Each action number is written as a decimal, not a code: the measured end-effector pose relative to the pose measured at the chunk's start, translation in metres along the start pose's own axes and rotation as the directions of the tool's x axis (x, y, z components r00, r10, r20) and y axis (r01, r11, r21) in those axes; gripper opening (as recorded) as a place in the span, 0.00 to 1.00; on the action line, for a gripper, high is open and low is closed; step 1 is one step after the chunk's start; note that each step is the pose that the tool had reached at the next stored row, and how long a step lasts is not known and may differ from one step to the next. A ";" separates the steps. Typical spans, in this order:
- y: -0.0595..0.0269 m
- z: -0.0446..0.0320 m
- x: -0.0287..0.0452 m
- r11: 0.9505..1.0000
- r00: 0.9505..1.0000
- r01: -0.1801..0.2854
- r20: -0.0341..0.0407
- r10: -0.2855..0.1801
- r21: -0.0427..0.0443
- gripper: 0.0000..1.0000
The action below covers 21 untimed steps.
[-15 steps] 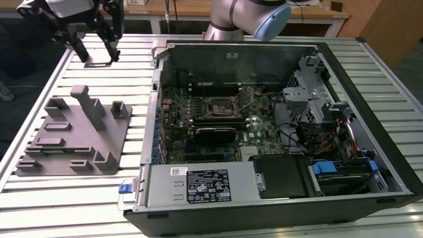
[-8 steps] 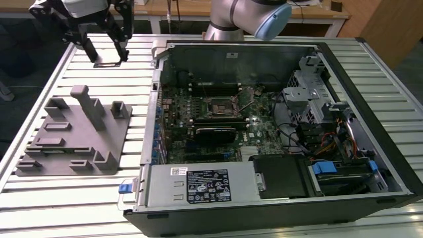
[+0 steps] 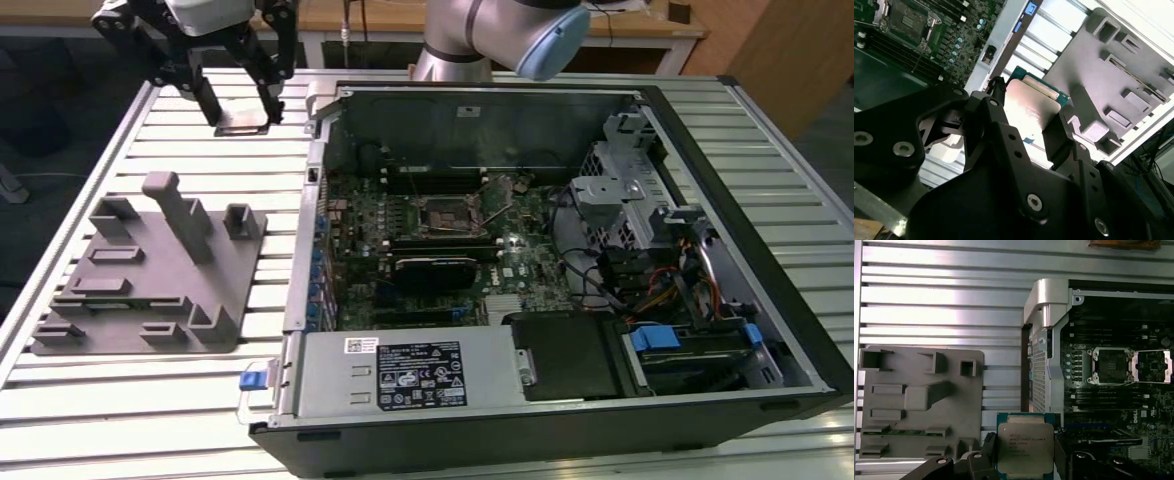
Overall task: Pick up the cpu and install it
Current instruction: 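Pick up the cpu and move it towards the insertion slot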
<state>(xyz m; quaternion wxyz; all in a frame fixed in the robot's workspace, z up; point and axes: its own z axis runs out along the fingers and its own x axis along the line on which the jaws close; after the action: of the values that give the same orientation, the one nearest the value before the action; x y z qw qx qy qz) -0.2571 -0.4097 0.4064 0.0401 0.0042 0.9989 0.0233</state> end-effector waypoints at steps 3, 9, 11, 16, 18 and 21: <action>0.0000 0.0006 -0.0078 1.000 1.000 0.000 0.000 0.000 0.000 0.54; 0.0001 0.0020 -0.0246 1.000 1.000 0.000 0.000 0.000 0.000 0.54; 0.0002 0.0025 -0.0304 1.000 1.000 0.000 0.000 0.000 0.000 0.54; 0.0003 0.0036 -0.0452 1.000 1.000 0.000 0.000 0.000 0.000 0.54; 0.0003 0.0041 -0.0506 1.000 1.000 0.000 0.000 0.000 0.000 0.54; 0.0004 0.0048 -0.0587 1.000 1.000 0.000 0.000 0.000 0.000 0.54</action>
<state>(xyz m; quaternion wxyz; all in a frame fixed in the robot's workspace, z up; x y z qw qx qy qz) -0.1981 -0.4097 0.4064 0.0400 0.0042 0.9989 0.0233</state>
